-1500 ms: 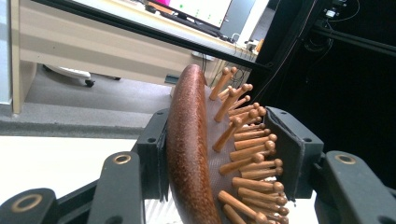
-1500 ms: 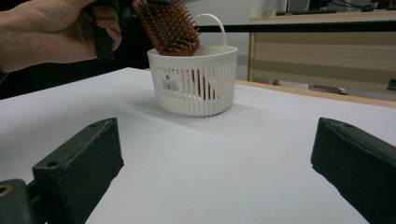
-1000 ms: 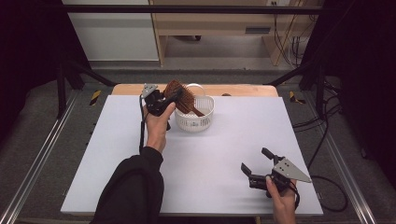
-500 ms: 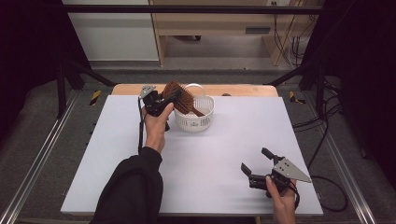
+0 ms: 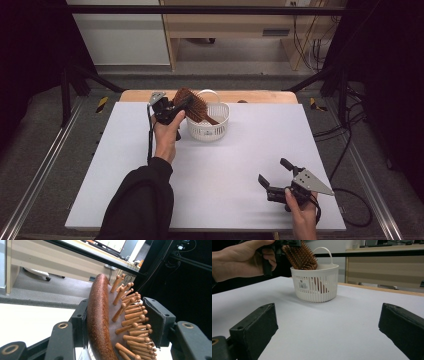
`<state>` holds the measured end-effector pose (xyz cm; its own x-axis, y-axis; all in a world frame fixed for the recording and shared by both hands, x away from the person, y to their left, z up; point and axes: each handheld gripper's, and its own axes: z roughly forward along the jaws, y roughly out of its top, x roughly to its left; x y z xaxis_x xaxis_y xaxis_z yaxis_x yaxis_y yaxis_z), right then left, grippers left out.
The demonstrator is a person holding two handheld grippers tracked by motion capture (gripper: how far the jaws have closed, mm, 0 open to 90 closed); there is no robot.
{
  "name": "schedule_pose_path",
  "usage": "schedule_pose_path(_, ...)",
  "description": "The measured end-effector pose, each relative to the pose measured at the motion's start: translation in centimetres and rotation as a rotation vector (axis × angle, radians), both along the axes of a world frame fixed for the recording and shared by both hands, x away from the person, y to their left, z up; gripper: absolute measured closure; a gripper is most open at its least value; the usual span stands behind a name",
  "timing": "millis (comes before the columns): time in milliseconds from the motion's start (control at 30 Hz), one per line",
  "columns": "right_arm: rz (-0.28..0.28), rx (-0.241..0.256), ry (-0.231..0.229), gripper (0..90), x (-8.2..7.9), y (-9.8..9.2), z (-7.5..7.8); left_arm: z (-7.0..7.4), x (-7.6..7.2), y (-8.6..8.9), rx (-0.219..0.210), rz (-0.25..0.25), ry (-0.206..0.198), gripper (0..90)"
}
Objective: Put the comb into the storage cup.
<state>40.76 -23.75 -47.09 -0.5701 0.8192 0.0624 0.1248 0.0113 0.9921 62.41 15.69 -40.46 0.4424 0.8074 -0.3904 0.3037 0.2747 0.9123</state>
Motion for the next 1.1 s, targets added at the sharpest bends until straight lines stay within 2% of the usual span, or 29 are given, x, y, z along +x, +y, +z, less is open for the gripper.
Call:
schedule_pose_path(733,0.006,0.002,0.003,2.2,0.01,0.08,-0.02,-0.52,0.05,0.74,-0.014,0.008,0.028,41.4)
schedule_pose_path(1100,0.017,0.001,0.008,2.2,0.08,0.19,-0.07,-0.73,-0.10,0.87,-0.026,0.016,0.024,40.7)
